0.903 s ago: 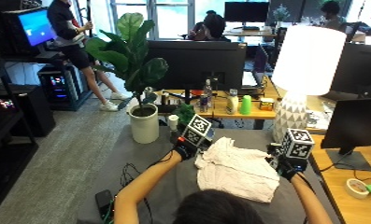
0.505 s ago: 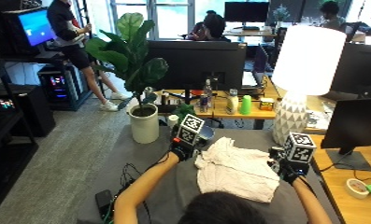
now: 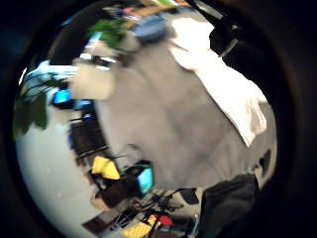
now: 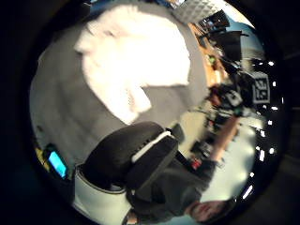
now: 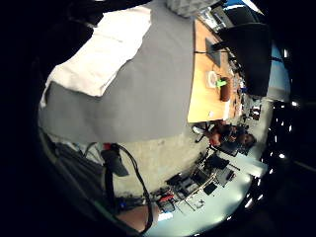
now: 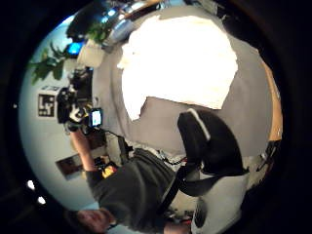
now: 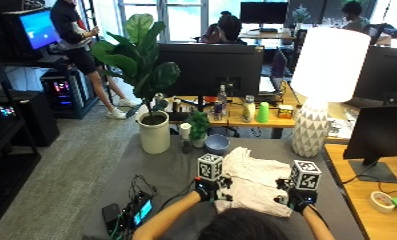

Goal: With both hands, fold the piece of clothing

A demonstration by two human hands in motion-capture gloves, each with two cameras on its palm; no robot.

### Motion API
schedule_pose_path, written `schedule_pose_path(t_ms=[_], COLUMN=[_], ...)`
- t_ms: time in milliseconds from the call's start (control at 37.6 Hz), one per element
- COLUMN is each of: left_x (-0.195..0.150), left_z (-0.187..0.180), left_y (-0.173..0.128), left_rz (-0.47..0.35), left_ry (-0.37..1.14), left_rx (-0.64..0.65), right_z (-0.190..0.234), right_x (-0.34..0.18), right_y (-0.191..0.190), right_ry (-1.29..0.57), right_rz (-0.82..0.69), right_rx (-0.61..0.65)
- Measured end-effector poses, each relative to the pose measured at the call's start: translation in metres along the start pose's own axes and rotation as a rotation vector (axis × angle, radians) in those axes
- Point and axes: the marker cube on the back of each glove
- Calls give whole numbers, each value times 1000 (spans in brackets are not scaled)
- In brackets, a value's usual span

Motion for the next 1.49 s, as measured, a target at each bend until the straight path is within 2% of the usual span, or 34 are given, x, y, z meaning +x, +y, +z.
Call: schedule_pose_path(t_ms=[80,186,292,372,452,505,558,611,691,797,877,957,1010,1089,1169,1222,1275,1382,1435,1488], left_x=[20,35,35,29,18,3,-14,-22,-20,-6,12,20,20,16,4,0,5,2,0,2], left_z=[39,68,80,73,62,59,65,65,50,18,-22,-60,-78,-94,-90,-84,-83,-69,-63,-59], left_y=[9,20,11,1,-18,-38,-60,-69,-56,-16,22,33,20,-18,-75,-100,-102,-113,-116,-115], left_rz=[61,30,-10,-61,-79,-93,-100,-90,-64,-33,-9,-32,-78,-161,-249,-306,-341,-383,-373,-330], left_ry=[27,-83,-123,-166,-258,-316,-320,-306,-327,-356,-370,-395,-421,-458,-480,-477,-452,-394,-361,-344], left_rx=[-79,-116,-43,93,268,328,301,251,214,158,129,144,166,185,213,241,264,335,389,431], right_z=[37,86,114,117,112,107,98,86,68,42,4,-36,-54,-69,-62,-46,-34,-17,-7,-8], right_x=[2,2,3,4,6,6,5,1,-6,-15,-20,-20,-20,-16,-8,0,3,6,13,14], right_y=[-11,-25,-35,-43,-48,-48,-43,-33,-15,11,30,33,20,-14,-61,-94,-114,-116,-120,-106], right_ry=[-6,54,102,70,65,83,94,93,82,78,79,99,125,174,208,211,197,157,138,129], right_rz=[-9,-2,19,26,50,55,44,21,-18,-62,-83,-61,-19,75,175,236,280,341,351,356], right_rx=[-44,-106,-86,-3,78,93,92,85,58,25,33,73,108,154,178,193,208,251,266,277])
